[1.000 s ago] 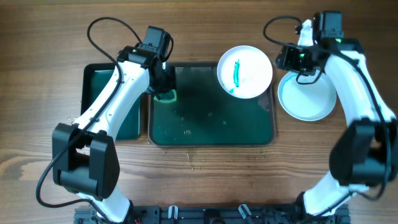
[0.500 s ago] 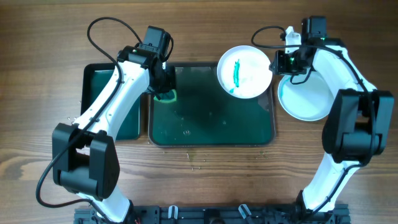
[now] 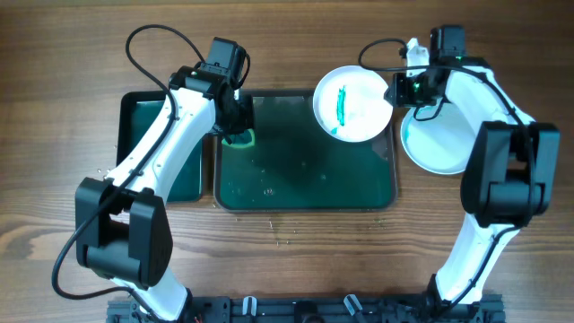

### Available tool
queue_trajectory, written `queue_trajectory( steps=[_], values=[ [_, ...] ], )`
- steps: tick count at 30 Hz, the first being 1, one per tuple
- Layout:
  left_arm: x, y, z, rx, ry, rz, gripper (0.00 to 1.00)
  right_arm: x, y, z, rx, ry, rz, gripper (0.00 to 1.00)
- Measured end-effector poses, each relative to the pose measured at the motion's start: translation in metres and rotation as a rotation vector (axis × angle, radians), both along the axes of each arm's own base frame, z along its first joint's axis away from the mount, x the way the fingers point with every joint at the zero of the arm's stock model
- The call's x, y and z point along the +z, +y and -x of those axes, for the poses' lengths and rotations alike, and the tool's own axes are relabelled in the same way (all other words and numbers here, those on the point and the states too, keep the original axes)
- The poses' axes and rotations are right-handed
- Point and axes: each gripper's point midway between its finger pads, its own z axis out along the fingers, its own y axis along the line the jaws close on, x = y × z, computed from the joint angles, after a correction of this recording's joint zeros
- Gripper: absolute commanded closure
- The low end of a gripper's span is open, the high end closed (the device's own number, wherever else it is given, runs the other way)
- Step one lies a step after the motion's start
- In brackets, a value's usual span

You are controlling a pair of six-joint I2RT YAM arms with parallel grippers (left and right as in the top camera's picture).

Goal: Clean dirty plates on tray and stack at the side
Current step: 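Grasp the last plate rim with the right gripper and drag it to tray center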

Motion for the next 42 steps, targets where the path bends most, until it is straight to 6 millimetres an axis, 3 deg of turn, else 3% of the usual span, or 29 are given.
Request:
queue_trajectory(
  steps=[4, 14, 18, 22, 25, 31, 36, 42],
  values=[
    [0.000, 0.000, 0.000, 0.000, 0.000, 0.000, 0.96, -0.009, 0.003, 0.002, 0.009, 0.019, -0.003, 0.95],
    [0.000, 0.000, 0.000, 0.000, 0.000, 0.000, 0.96, -0.006, 0.010, 0.013, 0.014, 0.066, -0.054, 0.96],
    [0.000, 0.000, 0.000, 0.000, -0.001, 0.000, 0.96, 0.012, 0.021, 0.031, 0.014, 0.121, -0.085, 0.96],
    [0.000, 0.000, -0.001, 0.000, -0.003, 0.001, 0.96, 0.045, 0.036, 0.058, -0.012, 0.187, -0.109, 0.96],
    [0.000, 0.000, -0.001, 0.000, -0.003, 0.001, 0.96, 0.052, 0.050, 0.069, 0.000, 0.212, -0.118, 0.96],
    [0.000, 0.000, 0.000, 0.000, -0.002, 0.001, 0.96, 0.012, 0.089, 0.099, 0.041, 0.275, -0.115, 0.96],
    [0.000, -0.002, 0.000, -0.005, -0.003, 0.001, 0.96, -0.020, 0.106, 0.121, 0.034, 0.302, -0.118, 0.96],
    [0.000, -0.014, 0.004, -0.035, 0.000, 0.013, 0.96, -0.025, 0.127, 0.115, 0.043, 0.227, -0.152, 0.96]
  ],
)
